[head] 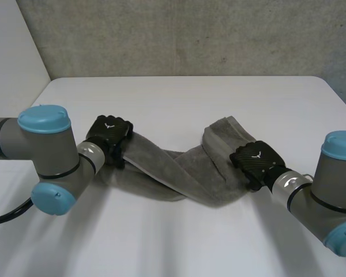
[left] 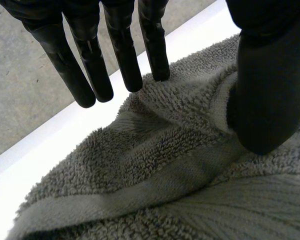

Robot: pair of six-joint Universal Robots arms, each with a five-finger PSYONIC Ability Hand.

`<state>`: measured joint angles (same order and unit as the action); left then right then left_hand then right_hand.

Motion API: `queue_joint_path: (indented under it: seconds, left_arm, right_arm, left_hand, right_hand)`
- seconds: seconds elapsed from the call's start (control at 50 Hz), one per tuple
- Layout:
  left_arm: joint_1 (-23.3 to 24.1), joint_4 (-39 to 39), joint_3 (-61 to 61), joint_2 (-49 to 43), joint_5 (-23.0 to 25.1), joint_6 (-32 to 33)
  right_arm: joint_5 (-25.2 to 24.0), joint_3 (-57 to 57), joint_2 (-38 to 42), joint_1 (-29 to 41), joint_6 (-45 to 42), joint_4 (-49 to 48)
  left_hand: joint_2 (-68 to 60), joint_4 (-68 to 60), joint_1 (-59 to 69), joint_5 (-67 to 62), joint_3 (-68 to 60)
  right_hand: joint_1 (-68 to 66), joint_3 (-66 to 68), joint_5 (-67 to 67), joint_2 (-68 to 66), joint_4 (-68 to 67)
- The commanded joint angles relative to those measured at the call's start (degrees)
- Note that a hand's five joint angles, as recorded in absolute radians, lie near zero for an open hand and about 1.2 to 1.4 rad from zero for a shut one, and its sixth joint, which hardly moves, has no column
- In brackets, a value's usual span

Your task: Fold the towel.

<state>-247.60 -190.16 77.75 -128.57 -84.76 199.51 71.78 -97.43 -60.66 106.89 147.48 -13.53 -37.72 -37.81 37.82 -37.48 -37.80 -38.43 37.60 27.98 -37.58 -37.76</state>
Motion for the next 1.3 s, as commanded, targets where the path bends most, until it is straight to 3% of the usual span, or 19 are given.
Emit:
queue_joint_path:
  seconds: [0.02, 0.08, 0.28, 0.38, 0.42, 0.48, 0.54, 0.6, 0.72, 0.76, 0.82, 0.86, 0.94, 1.08, 1.2, 1.3]
  left_arm:
    - [0.01, -0.04, -2.68, -0.63, -0.23, -0.26]
    - [0.01, -0.04, -4.44, -0.98, -0.49, -0.44]
    - [-0.08, 0.05, -11.72, -1.51, -1.19, -0.61]
    - [-0.17, 0.4, -22.47, -4.14, -2.69, -0.7]
    - [-0.34, 1.1, -32.78, -5.54, -6.97, -0.96]
    - [-0.43, 1.37, -37.93, -5.73, -9.28, -1.4]
    - [-1.13, 1.8, -51.43, -5.46, -12.35, -5.34]
    - [-1.22, 2.51, -54.72, -5.11, -12.44, -6.94]
    - [-2.1, 12.18, -61.58, -5.2, -10.86, -9.05]
    - [-2.63, 18.74, -60.53, -5.72, -8.15, -9.31]
    - [-2.71, 22.72, -58.68, -5.9, -6.73, -9.66]
    - [-3.85, 29.46, -51.86, -5.9, -4.54, -10.1]
    - [-5.88, 32.66, -42.15, -5.2, -3.65, -10.02]
    - [-10.35, 25.47, -18.2, 3.3, 0.73, -7.83]
    - [-10.98, 18.0, -5.27, 8.15, 5.04, -1.5]
    - [-10.63, 11.67, 3.08, 11.84, 5.4, 0.35]
  right_arm:
    - [1.87, 6.62, 4.05, 0.16, -0.43, 0.7]
    - [3.1, 9.78, 5.63, 0.34, -0.26, 0.96]
    - [4.69, 20.76, 5.64, 2.53, 0.18, 2.63]
    - [5.13, 29.66, 4.85, 2.53, 0.27, 1.23]
    - [7.05, 36.31, 4.58, 2.53, 0.27, -4.36]
    - [8.11, 38.54, 4.32, 2.62, 0.44, -9.32]
    - [11.62, 38.72, -0.06, 2.45, 2.37, -25.01]
    - [12.68, 38.45, -1.31, 2.45, 4.05, -25.67]
    - [12.68, 37.84, -2.36, 2.62, 6.42, -13.8]
    - [10.41, 37.05, -2.27, 2.54, 6.42, -5.93]
    - [8.55, 36.52, -2.36, 2.45, 6.33, -2.11]
    - [4.44, 34.77, -2.45, 1.92, 6.16, 5.67]
    - [2.05, 32.91, -3.24, 1.74, 5.54, 13.62]
    - [0.82, 25.11, -4.29, 1.48, 1.16, 23.9]
    - [0.56, 18.25, -5.87, 1.48, 0.18, 24.26]
    - [0.56, 14.21, -6.31, 1.57, 0.71, 23.56]
  left_hand:
    - [-14.33, -14.24, 14.23, -4.57, -14.25]
    - [-22.08, -21.99, 21.98, -12.32, -22.0]
    - [-41.77, -41.68, 41.67, -32.01, -41.69]
    - [-42.28, -42.19, 42.18, -32.52, -42.2]
    - [-42.28, -42.19, 42.18, -32.52, -42.2]
    - [-42.28, -42.19, 42.18, -32.52, -42.2]
    - [-42.28, -42.19, 42.18, -32.52, -42.2]
    - [-42.28, -42.19, 42.18, -32.52, -42.2]
    - [-42.28, -42.19, 42.18, -32.52, -42.2]
    - [-42.28, -42.19, 42.18, -32.52, -42.2]
    - [-42.28, -42.19, 42.18, -32.52, -42.2]
    - [-42.28, -42.19, 42.18, -32.52, -42.2]
    - [-42.28, -42.19, 42.18, -32.52, -42.2]
    - [-42.28, -42.19, 42.18, -32.52, -42.2]
    - [-42.28, -42.19, 42.18, -32.52, -42.2]
    - [-42.28, -42.19, 42.18, -32.52, -42.2]
  right_hand:
    - [-27.11, 27.94, 27.56, -27.96, -27.78]
    - [-41.51, 42.33, 41.96, -42.36, -42.18]
    - [-41.57, 42.4, 42.02, -42.42, -42.24]
    - [-41.57, 42.4, 42.02, -42.42, -42.24]
    - [-41.57, 42.4, 42.02, -42.42, -42.24]
    - [-41.57, 42.4, 42.02, -42.42, -42.24]
    - [-41.57, 42.4, 42.02, -42.42, -42.24]
    - [-41.57, 42.4, 42.02, -42.42, -42.24]
    - [-41.57, 42.4, 42.02, -42.42, -42.24]
    - [-41.57, 42.4, 42.02, -42.42, -42.24]
    - [-41.57, 42.4, 42.02, -42.42, -42.24]
    - [-41.57, 42.4, 42.02, -42.42, -42.24]
    - [-41.57, 42.4, 42.02, -42.42, -42.24]
    - [-41.57, 42.4, 42.02, -42.42, -42.24]
    - [-41.57, 42.4, 42.02, -42.42, -42.24]
    - [-41.57, 42.4, 42.02, -42.42, -42.24]
